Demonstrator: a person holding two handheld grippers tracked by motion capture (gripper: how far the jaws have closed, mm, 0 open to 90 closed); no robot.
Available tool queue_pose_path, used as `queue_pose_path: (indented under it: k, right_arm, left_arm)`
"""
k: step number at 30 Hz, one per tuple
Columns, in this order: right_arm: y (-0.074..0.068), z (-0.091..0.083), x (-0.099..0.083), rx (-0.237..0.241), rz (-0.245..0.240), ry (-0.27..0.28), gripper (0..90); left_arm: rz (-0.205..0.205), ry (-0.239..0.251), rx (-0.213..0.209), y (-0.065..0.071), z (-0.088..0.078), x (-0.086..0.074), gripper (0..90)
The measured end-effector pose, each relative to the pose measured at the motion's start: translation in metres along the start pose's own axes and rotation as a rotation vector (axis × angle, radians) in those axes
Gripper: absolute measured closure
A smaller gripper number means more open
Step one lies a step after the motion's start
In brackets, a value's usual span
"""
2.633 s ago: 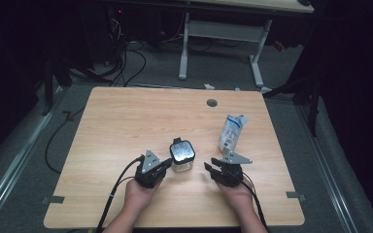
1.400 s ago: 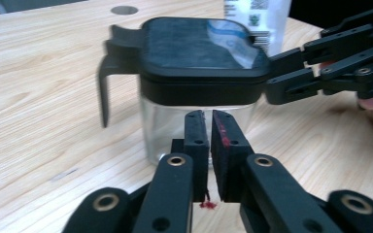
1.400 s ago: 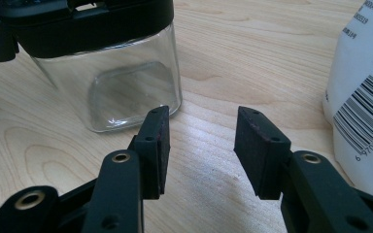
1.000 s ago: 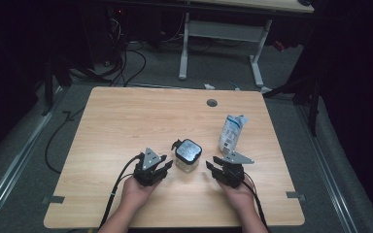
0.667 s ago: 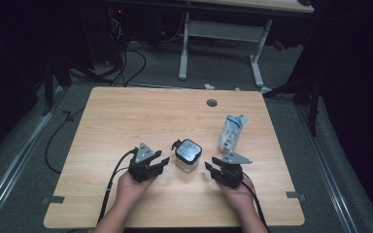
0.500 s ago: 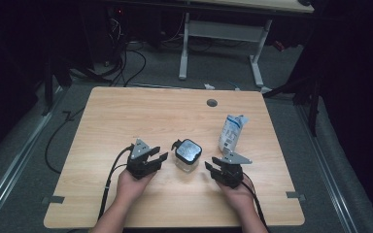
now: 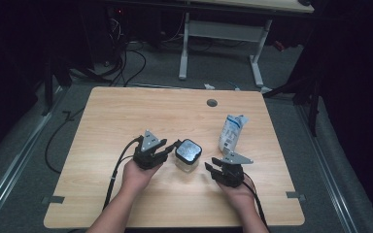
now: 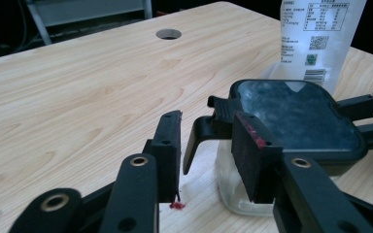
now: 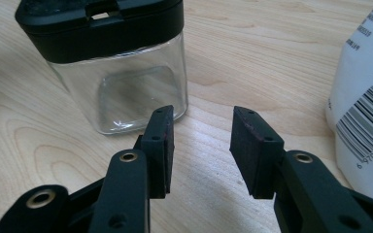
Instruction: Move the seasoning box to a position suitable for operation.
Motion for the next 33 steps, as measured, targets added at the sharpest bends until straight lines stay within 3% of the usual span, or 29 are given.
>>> queue_pose_path:
  k: [8,12,19,24,33]
  right_arm:
    - [0.0,-0.001,0.0,0.003,0.003,0.003,61.2]
    - [0.001,-0.001,0.001,0.004,0.002,0.002,61.1]
    - [0.0,-0.001,0.001,0.012,0.004,0.003,61.0]
    - [0.0,0.0,0.0,0.01,0.001,0.0,61.0]
    - [0.0,-0.001,0.001,0.011,0.002,0.004,61.2]
  left_arm:
    - [-0.011,0.017,-0.021,-0.001,0.01,0.011,71.6]
    - [0.007,0.003,-0.022,0.0,0.015,0.014,72.6]
    - [0.009,0.025,-0.023,0.001,0.021,0.02,76.9]
    - [0.011,0.02,-0.021,0.002,0.026,0.019,89.3]
    - [0.044,0.007,-0.011,0.005,0.028,0.019,90.0]
Point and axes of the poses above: each handheld gripper's, and its own axes: z roughly forward along the jaws, x roughly out of its top, y roughly to its right, the point moved 5 cm from there along z, roughly forward along the jaws, and after that the axes turned 12 degrees about z, right-handed, at the moved point
